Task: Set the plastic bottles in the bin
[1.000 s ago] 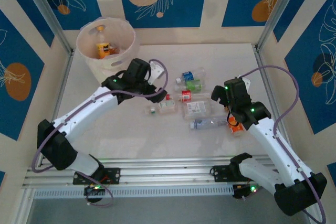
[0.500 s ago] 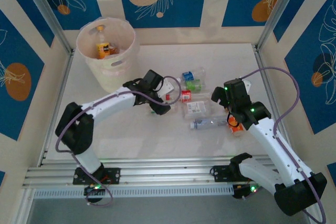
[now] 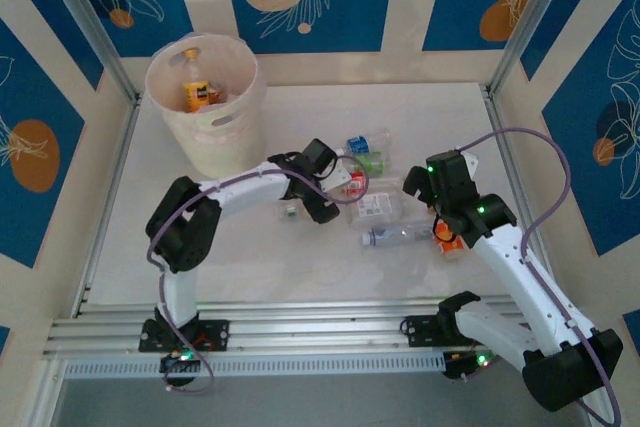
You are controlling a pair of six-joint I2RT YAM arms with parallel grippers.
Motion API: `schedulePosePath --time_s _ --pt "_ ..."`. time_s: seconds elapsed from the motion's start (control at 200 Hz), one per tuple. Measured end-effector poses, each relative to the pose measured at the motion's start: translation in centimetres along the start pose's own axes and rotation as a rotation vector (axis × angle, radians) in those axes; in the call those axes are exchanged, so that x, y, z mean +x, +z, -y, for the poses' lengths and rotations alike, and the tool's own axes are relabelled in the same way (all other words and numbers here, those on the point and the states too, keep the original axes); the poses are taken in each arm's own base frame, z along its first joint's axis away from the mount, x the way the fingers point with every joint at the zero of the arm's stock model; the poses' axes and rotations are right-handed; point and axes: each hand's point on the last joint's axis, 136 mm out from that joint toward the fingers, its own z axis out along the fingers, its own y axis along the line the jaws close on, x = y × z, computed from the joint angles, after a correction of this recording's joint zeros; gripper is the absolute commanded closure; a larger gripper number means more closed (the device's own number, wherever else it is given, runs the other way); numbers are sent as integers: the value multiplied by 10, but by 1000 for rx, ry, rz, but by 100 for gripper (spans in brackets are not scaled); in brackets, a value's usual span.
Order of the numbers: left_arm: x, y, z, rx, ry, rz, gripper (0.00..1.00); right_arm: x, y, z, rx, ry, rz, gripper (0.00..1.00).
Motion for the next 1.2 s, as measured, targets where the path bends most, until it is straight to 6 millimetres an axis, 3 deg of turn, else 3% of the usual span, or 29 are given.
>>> schedulePosePath --time_s 0.295,0.645,0.875,1.05,1.2 --pt "9 16 -1 -8 5 -71 8 2 0 3 12 -5 -8 1" --pt "21 22 0 -12 5 -123 15 1 0 4 20 -5 0 1" --pt "30 25 -1 -27 3 -148 31 0 0 5 23 -5 2 1" --pt "33 26 -2 -35 4 -158 33 0 0 5 24 -5 2 1" --pt "33 25 -3 -38 5 -158 43 0 -1 5 25 -5 6 1"
